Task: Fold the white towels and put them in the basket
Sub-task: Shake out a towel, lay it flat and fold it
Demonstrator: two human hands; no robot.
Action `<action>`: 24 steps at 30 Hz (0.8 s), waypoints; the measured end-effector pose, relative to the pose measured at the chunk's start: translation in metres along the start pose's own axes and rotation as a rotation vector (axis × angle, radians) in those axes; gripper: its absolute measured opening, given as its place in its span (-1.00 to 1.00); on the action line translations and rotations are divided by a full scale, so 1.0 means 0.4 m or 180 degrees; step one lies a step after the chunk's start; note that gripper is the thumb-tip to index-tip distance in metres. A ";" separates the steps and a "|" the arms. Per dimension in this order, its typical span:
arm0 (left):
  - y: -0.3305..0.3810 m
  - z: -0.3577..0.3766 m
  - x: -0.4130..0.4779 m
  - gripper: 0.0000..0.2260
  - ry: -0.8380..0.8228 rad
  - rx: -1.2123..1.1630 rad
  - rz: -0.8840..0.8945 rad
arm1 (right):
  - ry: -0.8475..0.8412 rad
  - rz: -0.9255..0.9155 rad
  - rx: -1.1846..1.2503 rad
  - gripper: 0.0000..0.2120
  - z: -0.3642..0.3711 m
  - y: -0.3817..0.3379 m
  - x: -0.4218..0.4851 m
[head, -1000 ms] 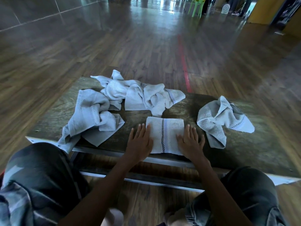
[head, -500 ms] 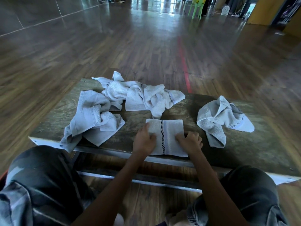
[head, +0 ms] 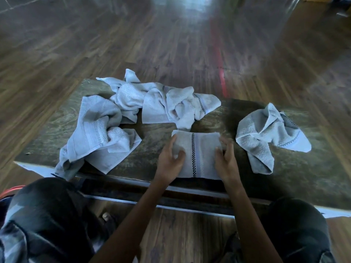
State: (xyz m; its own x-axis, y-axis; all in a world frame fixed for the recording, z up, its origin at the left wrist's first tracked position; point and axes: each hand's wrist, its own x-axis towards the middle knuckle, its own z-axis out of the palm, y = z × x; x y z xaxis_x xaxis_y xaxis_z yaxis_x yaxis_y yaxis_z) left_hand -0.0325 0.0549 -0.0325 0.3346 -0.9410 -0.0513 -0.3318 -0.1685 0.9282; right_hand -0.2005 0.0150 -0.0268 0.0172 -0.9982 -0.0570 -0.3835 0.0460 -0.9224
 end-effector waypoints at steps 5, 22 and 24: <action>-0.019 -0.009 0.020 -0.48 -0.0086 0.0118 0.0338 | 0.0062 -0.0072 -0.0197 -0.71 0.007 0.015 -0.003; -0.007 -0.147 -0.096 -0.50 0.0378 -0.0554 0.0287 | -0.0024 -0.0372 0.0362 -0.71 0.070 -0.100 -0.108; 0.002 -0.203 -0.121 -0.51 0.0494 -0.0677 0.0360 | -0.0104 -0.0574 0.0356 -0.69 0.097 -0.141 -0.135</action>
State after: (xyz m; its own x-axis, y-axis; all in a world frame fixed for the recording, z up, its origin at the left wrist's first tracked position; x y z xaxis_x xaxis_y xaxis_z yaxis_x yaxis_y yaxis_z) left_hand 0.0227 0.1240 0.0008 0.4425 -0.8913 0.0989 -0.1877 0.0158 0.9821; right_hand -0.1441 0.0678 0.0133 0.1069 -0.9890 0.1022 -0.2667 -0.1276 -0.9553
